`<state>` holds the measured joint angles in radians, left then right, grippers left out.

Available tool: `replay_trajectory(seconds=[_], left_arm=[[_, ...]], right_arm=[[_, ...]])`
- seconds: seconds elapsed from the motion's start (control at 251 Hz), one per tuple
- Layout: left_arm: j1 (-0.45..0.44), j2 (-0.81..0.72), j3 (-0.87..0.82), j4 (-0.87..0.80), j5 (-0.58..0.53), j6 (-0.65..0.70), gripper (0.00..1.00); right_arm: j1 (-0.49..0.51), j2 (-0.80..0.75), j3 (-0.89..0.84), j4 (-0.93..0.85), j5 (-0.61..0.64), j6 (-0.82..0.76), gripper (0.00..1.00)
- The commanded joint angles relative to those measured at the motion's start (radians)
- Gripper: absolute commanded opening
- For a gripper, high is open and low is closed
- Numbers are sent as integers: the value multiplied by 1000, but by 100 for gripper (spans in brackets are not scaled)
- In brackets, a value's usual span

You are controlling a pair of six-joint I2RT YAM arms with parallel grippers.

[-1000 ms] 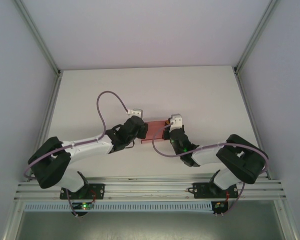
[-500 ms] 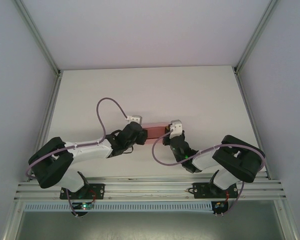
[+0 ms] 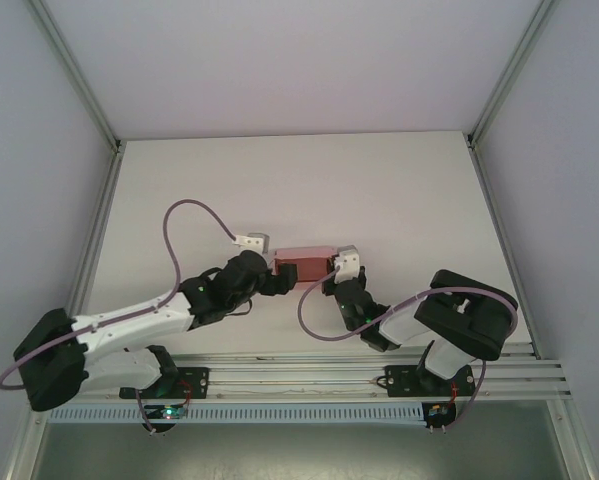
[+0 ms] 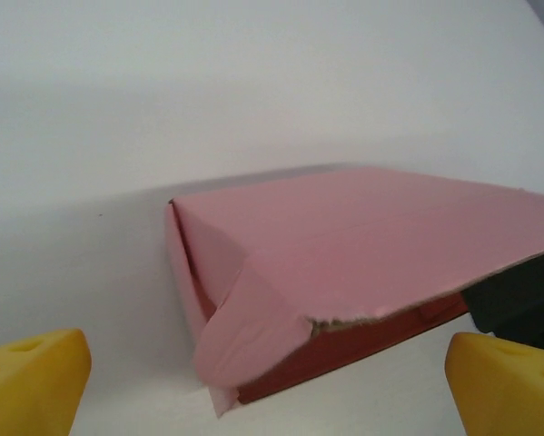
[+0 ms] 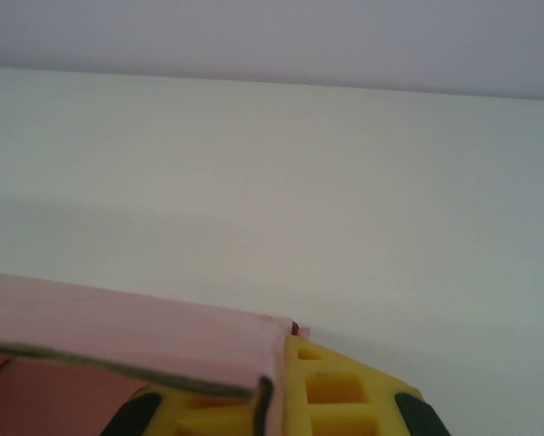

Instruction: Assemble paper box

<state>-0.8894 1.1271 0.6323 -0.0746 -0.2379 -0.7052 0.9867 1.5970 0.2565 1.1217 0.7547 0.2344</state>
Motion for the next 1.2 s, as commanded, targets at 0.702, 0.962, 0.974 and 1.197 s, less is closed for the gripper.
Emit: replay_trajectory(seconds=[0.702,0.962,0.974,1.197], left_arm=[[318,192,128,-70,324,-306,98],[334,270,78,5,335,-309,87],[334,273,73,11,337,-311,86],[334,284,-25,152,353,-334,72]], right_arm=[[126,170,3,86,63,-220,1],[127,209,-4,136,19,-245,6],[128,209,-4,135,19,-247,7],[132,149,8,40,30,-192,20]])
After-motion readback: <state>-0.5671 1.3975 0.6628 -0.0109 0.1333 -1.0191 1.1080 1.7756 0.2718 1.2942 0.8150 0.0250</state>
